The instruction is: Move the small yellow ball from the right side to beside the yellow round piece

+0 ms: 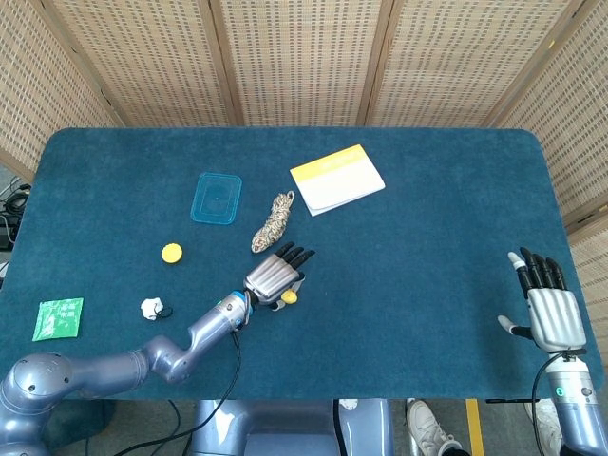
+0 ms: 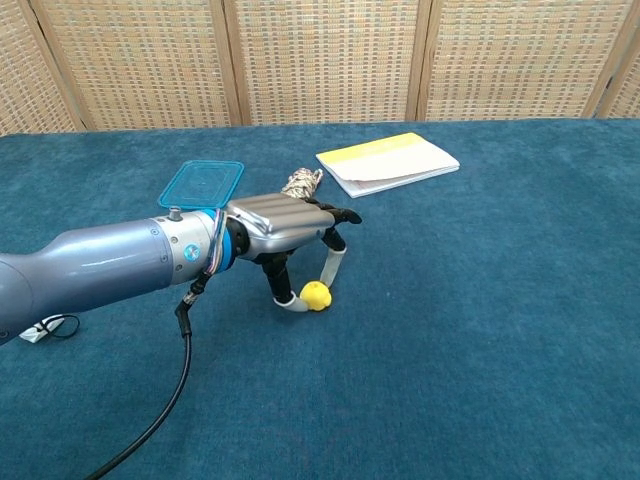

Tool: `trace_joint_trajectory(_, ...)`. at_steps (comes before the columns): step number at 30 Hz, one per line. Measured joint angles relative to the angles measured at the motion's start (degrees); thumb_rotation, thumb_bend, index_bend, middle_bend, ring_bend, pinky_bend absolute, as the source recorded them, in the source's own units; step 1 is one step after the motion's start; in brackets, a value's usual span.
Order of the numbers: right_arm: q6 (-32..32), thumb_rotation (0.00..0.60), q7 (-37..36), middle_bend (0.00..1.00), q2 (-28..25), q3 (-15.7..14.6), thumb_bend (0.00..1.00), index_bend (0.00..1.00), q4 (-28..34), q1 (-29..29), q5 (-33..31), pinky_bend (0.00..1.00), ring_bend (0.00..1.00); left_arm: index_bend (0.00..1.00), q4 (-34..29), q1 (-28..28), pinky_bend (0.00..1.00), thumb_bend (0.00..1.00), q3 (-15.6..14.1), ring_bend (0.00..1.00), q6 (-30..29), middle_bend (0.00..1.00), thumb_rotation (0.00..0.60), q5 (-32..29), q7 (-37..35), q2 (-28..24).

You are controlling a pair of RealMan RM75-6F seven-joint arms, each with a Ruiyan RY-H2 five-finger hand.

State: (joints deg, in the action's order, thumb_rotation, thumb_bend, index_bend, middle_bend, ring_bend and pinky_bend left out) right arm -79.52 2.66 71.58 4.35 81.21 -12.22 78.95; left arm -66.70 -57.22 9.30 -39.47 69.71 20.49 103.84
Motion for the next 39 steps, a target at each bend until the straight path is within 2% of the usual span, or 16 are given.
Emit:
trace_joint_trajectory(12,0.5,0.6,0.2,0.0,0.0,0.4,0.0,0.08,0.2,0.4,0.5,0.0,0.0,0.58,-2.1,0.4,0.0,0.29,0.4,0.0,-1.9,0.0,0.6,-1.2,0.2,-2.3)
trace_joint_trajectory(18,0.5,0.6,0.5,0.0,0.0,0.5,0.0,0.1,0.3,0.5,0.8,0.0,0.0,0.57,-6.2,2.3,0.0,0.28,1.8,0.0,-3.9,0.0,0.6,-2.3,-2.2,-9.1)
trace_joint_trajectory(23,0.4,0.6,0.8,0.0,0.0,0.5,0.0,0.11,0.7,0.7,1.2,0.0,0.0,0.56,-7.1,5.9,0.0,0.29,2.2,0.0,-5.8,0.0,0.6,-3.1,-7.8,-15.4)
trace_joint_trajectory(27,0.4,0.6,1.2,0.0,0.0,0.4,0.0,0.11,1.1,0.8,1.5,0.0,0.0,0.55,-4.9,8.3,0.0,0.28,1.5,0.0,-5.5,0.0,0.6,-3.7,-12.2,-18.4)
trace_joint_trajectory(31,0.4,0.6,1.6,0.0,0.1,0.5,0.0,0.13,1.2,0.8,1.6,0.0,0.0,0.55,-1.4,9.7,0.0,0.3,0.6,0.0,-2.6,0.0,0.6,-4.9,-15.8,-20.0)
trace_joint_trajectory(39,0.8,0.6,2.6,0.0,0.5,0.7,0.0,0.13,1.0,0.7,1.6,0.0,0.0,0.55,6.6,10.5,0.0,0.31,-0.8,0.0,4.0,0.0,0.6,-6.2,-20.7,-19.9)
